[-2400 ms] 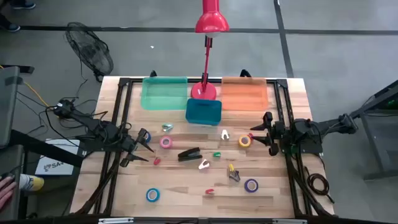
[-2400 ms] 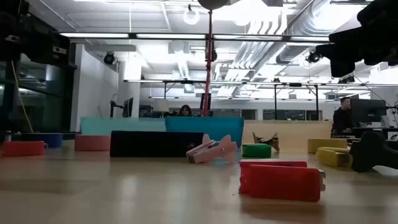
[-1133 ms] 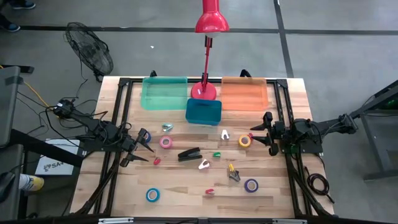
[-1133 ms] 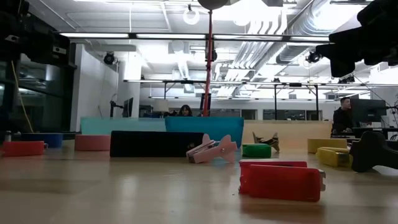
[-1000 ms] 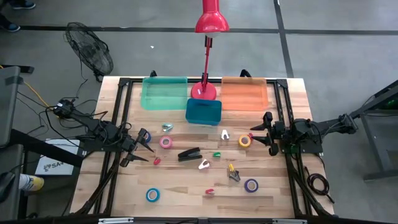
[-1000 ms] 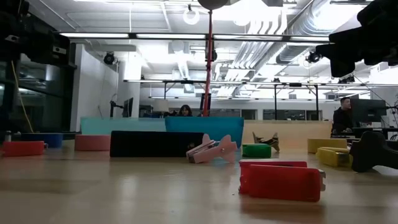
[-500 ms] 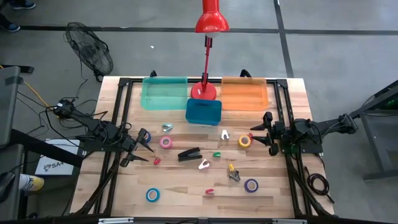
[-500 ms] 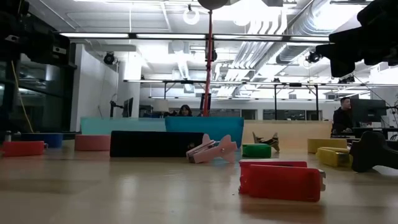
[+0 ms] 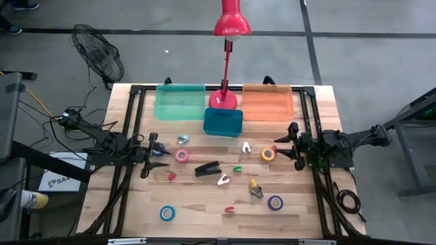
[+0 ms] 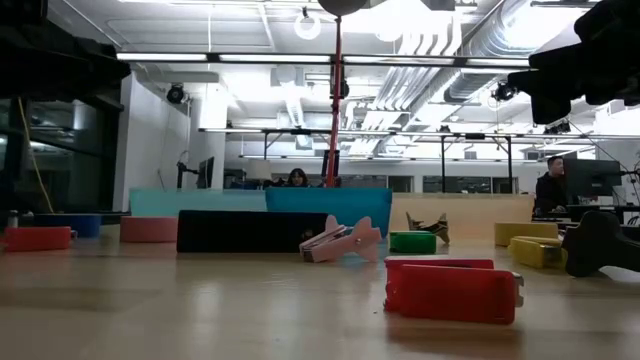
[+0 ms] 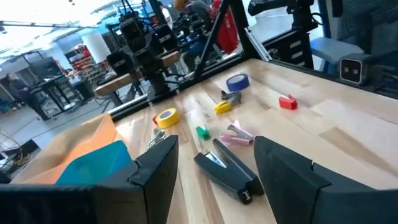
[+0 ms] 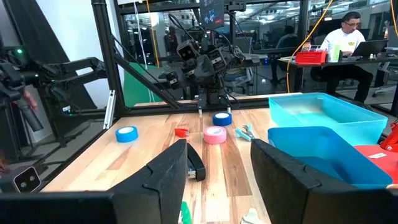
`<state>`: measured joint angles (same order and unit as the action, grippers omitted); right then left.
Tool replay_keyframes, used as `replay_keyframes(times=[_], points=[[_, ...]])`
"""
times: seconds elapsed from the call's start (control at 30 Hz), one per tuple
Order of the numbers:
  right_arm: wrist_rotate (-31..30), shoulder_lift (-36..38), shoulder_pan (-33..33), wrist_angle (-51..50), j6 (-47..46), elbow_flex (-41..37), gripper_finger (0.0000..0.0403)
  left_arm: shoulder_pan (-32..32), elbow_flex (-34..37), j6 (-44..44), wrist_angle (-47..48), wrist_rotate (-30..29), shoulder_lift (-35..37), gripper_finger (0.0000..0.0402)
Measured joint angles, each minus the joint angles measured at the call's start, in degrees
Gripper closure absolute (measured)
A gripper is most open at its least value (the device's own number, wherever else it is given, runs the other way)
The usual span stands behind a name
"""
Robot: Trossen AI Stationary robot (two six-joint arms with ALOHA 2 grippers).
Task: Pick and place Stapler, Stapler remover, tape
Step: Put the top dark blue tape into the light green bin
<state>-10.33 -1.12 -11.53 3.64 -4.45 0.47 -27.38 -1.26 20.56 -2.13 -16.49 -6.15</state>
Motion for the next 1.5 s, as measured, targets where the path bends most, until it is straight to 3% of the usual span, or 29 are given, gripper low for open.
replay_keyframes(times=[0.53,0.87,1.03,1.3,1.5], points=[[0.0,0.0,0.0,0.0,0.0,0.0,0.0233,0.0,0.0,-0.3,-1.2,0.8,0.0,0.0195],[0.0,0.0,0.0,0.0,0.0,0.0,0.0233,0.0,0.0,-14.6,-8.6,2.1,0.0,0.0195],[0.0,0.0,0.0,0.0,0.0,0.0,0.0233,0.0,-0.5,-16.5,-15.3,-7.4,0.0,0.0195],[0.0,0.0,0.0,0.0,0.0,0.0,0.0233,0.0,-6.9,-28.6,-14.9,-32.1,0.0,0.0195],[0.0,0.0,0.0,0.0,0.0,0.0,0.0233,0.0,-12.0,-29.8,-9.0,-38.2,-1.2,0.0195]])
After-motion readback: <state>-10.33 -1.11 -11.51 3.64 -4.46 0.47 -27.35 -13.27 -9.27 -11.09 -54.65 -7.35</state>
